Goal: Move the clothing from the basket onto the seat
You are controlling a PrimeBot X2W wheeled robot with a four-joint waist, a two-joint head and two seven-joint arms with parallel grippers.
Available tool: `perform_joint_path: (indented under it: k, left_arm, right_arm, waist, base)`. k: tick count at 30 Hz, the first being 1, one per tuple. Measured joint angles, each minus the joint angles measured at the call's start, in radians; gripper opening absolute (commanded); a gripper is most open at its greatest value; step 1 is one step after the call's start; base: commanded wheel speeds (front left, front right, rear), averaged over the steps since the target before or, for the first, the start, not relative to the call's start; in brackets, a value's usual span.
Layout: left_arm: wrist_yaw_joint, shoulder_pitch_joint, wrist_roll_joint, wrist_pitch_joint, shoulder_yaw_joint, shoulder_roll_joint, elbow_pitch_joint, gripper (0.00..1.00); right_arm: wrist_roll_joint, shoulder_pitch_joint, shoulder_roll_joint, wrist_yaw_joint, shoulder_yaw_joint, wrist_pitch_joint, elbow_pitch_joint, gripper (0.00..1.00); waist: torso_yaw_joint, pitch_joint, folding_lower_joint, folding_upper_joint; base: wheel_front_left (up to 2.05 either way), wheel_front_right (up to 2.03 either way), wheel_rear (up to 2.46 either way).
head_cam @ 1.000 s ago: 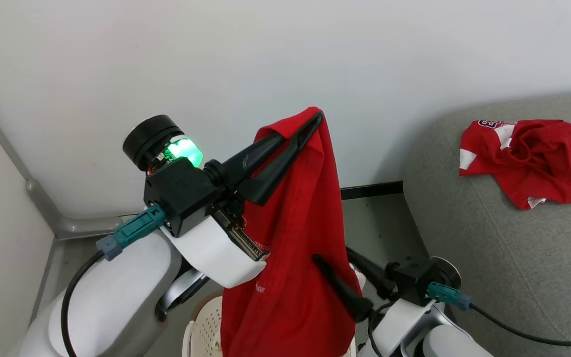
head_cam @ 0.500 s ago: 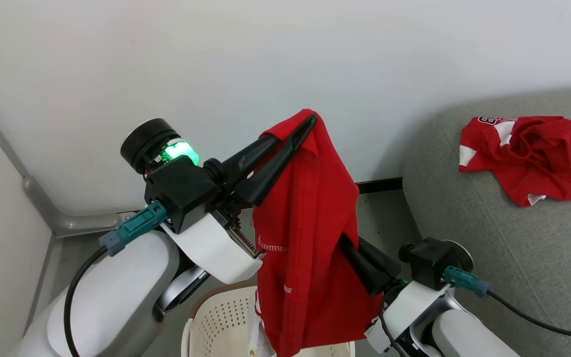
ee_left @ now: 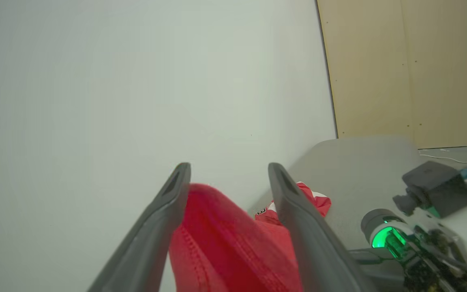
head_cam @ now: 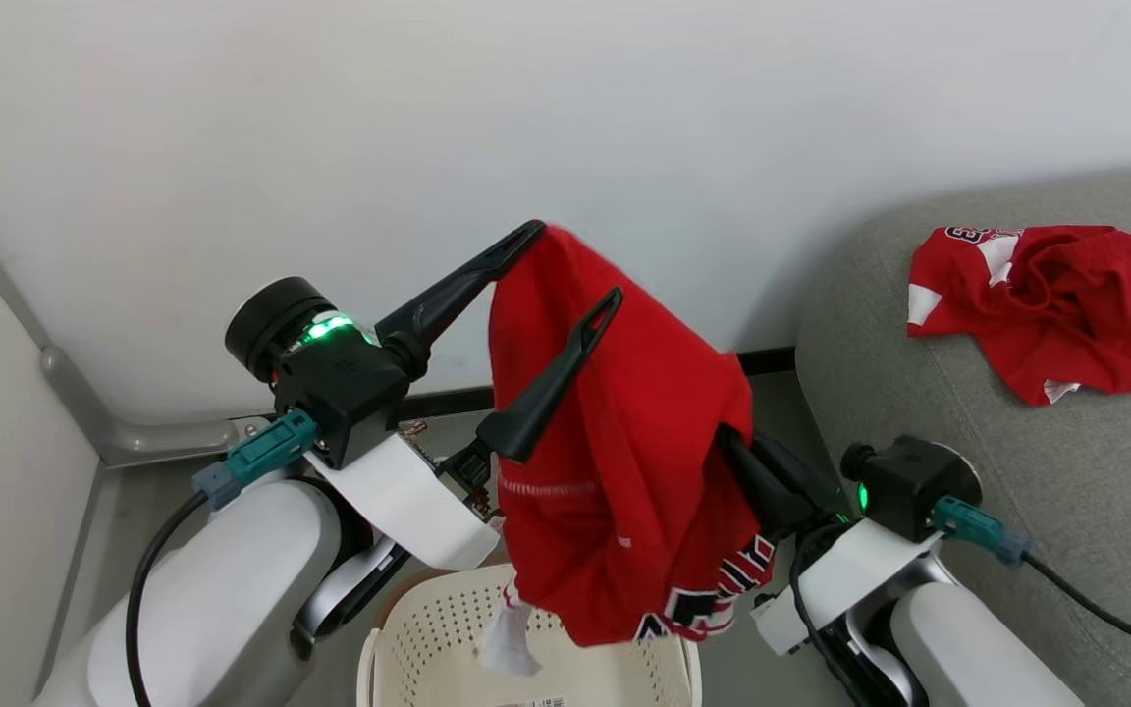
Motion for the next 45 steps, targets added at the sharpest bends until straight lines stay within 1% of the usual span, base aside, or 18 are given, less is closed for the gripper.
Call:
perform_joint_path:
  k: [22,35,45]
  left_arm:
    - [0.002,0.068,-0.024,0.009,-0.024,0.003,0.016,1.0]
    - [0.0,0.085,-0.028,0.024,-0.042,0.006,0.009,1.0]
    - [-0.01,0.085,-0.028,0.027,-0.055,0.012,-0.004,1.0]
  right_arm:
    - [-0.062,0.034,0.005,0.0,-0.118,0.0,-0.052,0.0]
    - [-0.116,0.071,0.015,0.0,-0.203,0.0,-0.125,0.0]
    - [-0.15,0.088,0.032,0.0,-0.282,0.0,-0.197,0.0]
  waist:
    - [-0.031,0.01,0.0,0.0]
    - [-0.083,0.042,0.0,0.0]
    - [-0.142,0.076,0.0,0.0]
  base:
    - [0.0,0.0,0.0]
    - [0.0,0.0,0.0]
    - [0.0,0.0,0.0]
